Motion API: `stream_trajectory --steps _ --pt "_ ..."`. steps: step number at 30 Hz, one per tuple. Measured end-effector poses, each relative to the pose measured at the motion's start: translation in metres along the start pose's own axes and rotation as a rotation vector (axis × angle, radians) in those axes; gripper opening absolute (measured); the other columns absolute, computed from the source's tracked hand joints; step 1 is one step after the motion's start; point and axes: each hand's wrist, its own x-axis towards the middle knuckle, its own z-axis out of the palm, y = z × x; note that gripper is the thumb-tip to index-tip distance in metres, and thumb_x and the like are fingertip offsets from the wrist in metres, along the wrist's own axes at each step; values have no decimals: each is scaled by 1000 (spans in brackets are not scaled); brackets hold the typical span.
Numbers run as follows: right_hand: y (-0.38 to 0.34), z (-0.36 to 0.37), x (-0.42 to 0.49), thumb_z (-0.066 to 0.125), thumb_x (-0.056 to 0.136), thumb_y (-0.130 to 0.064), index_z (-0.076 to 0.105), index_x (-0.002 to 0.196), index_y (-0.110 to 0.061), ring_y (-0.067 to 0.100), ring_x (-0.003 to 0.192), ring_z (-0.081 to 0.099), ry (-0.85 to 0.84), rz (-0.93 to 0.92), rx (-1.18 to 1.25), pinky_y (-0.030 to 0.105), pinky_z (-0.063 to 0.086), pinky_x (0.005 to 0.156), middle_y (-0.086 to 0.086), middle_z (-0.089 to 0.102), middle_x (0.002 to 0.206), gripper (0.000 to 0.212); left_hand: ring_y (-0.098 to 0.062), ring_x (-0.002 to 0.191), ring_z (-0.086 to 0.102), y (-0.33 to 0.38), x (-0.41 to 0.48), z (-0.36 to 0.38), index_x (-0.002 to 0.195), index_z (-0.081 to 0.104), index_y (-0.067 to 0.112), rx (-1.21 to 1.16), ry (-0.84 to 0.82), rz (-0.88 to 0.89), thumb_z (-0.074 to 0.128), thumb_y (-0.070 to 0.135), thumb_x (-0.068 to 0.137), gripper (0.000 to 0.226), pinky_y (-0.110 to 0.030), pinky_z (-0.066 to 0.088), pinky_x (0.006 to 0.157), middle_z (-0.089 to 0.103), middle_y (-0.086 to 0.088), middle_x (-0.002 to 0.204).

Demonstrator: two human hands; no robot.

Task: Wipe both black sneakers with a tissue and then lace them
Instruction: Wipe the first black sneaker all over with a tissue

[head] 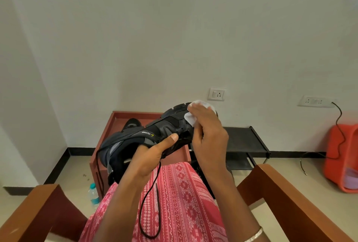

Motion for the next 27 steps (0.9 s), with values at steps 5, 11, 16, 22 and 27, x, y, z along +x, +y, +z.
stream_trajectory --steps 5,11,16,22,27 --pt "14 -5 -9 53 101 -8 63 134 -13 13 130 56 123 274 46 40 52 102 2 63 136 35 -5 107 66 7 -7 6 92 78 38 -17 -7 -24 63 69 72 39 -29 45 101 76 19 99" --pt "-4 -1 1 49 103 -15 62 133 -15 19 126 59 26 212 26 42 53 99 3 64 135 33 7 108 58 11 -8 6 102 66 50 146 73 64 54 68 81 30 -27 43 103 68 28 106" --pt "-36 13 -22 54 92 8 60 134 -7 14 132 54 -108 -25 115 39 38 116 6 63 136 45 6 102 66 14 -12 10 102 71 42 152 -29 133 54 58 85 29 -19 51 88 75 22 100" --pt "-14 11 -16 50 99 -4 58 138 -8 12 140 45 -110 -34 27 42 34 118 5 57 143 40 -18 79 70 14 -16 10 78 80 39 122 -61 80 48 96 59 68 -35 53 84 77 3 82" --pt "-10 12 -10 51 103 -17 59 137 -9 12 141 42 -36 88 -23 49 34 117 6 58 142 36 -24 84 66 20 -17 17 82 78 50 16 -59 69 13 78 76 71 -28 50 70 77 -1 93"
